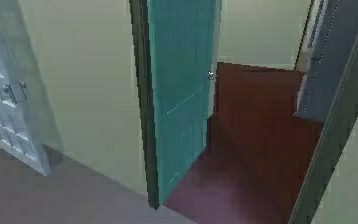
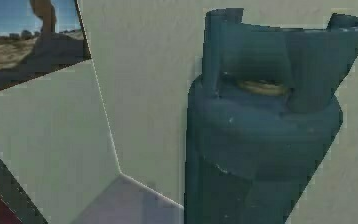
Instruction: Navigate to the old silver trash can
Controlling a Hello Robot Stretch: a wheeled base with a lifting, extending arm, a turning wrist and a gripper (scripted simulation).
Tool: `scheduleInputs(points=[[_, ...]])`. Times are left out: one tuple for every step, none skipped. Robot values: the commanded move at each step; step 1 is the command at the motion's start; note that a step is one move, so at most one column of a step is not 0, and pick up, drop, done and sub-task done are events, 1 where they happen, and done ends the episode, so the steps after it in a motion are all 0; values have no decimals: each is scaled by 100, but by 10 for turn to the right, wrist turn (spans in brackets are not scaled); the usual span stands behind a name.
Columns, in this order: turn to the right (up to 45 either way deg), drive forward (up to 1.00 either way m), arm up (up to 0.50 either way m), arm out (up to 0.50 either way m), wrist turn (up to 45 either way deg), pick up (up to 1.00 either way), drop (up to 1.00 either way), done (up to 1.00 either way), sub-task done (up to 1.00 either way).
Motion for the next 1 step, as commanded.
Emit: scheduleInputs(points=[[-450, 0, 0, 0, 0, 0, 0, 0, 0]])
